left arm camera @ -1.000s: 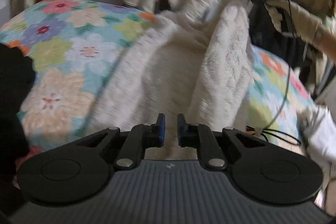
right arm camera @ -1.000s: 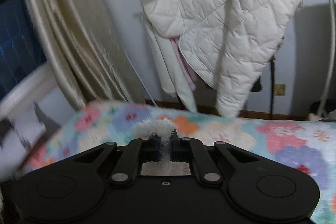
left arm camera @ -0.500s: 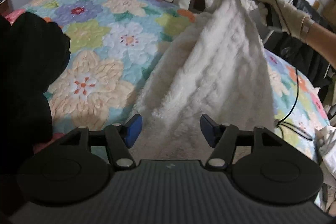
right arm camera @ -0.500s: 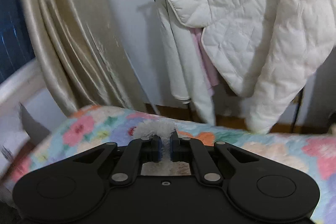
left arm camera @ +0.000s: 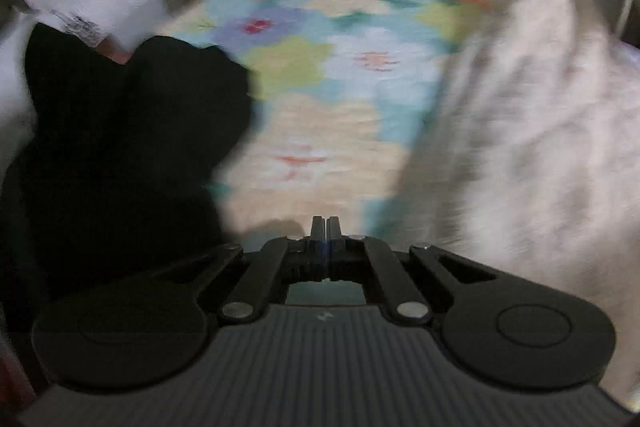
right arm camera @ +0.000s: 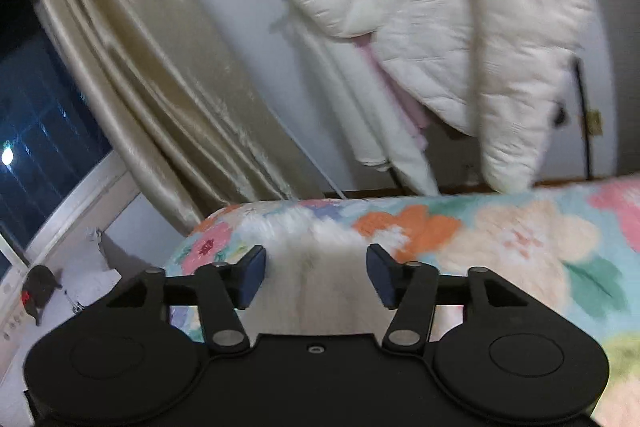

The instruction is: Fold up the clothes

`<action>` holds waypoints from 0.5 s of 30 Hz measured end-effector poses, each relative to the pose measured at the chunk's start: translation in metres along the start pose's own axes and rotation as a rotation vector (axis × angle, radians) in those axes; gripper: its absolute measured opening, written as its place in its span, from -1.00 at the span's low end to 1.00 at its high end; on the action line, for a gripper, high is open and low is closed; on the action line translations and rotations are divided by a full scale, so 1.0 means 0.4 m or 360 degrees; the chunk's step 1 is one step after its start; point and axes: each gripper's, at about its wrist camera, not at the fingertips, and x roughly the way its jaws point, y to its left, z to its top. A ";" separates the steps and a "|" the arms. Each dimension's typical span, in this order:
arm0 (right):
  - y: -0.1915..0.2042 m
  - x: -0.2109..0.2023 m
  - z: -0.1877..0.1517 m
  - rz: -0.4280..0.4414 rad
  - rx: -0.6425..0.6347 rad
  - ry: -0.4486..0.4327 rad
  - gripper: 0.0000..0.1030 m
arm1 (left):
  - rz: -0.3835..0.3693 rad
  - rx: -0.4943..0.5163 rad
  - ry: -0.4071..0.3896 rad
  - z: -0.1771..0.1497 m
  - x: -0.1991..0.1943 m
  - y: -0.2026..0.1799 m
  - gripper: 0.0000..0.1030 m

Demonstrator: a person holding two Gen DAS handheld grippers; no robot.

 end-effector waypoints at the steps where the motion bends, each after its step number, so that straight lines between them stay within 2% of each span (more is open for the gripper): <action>1: -0.020 -0.026 -0.010 -0.0026 0.0010 0.0004 0.19 | -0.0134 -0.0145 0.0041 -0.001 -0.001 0.029 -1.00; 2: -0.045 -0.049 -0.025 -0.0061 0.0011 0.0014 0.19 | -0.0261 -0.0289 0.0060 -0.002 -0.005 0.052 -1.00; 3: -0.064 -0.068 -0.040 -0.0095 0.0015 0.0006 0.20 | -0.0324 -0.0323 0.0031 0.000 -0.019 0.052 -0.97; 5: -0.113 -0.093 -0.063 -0.0125 0.0104 -0.0002 0.20 | -0.0290 -0.0166 -0.0069 0.015 -0.048 0.007 -0.93; 6: -0.131 -0.095 -0.074 -0.0103 0.0169 0.0024 0.20 | -0.0302 -0.0099 -0.0092 0.026 -0.059 -0.024 -0.82; 8: -0.157 -0.094 -0.098 -0.0081 0.0266 0.0049 0.20 | -0.0434 -0.0067 -0.0119 0.042 -0.070 -0.059 -0.43; 9: -0.158 -0.086 -0.107 -0.0084 0.0258 0.0048 0.22 | -0.0478 -0.0062 -0.0151 0.047 -0.075 -0.076 -0.12; 10: -0.153 -0.071 -0.114 -0.0084 0.0238 0.0063 0.23 | -0.0521 -0.0058 -0.0185 0.052 -0.081 -0.092 0.00; 14: -0.106 0.025 -0.148 0.0010 0.0186 0.0140 0.23 | -0.0574 -0.0036 -0.0248 0.075 -0.085 -0.153 0.14; 15: -0.088 0.043 -0.161 0.0077 0.0156 0.0143 -0.03 | -0.0592 -0.0058 -0.0255 0.086 -0.079 -0.160 0.17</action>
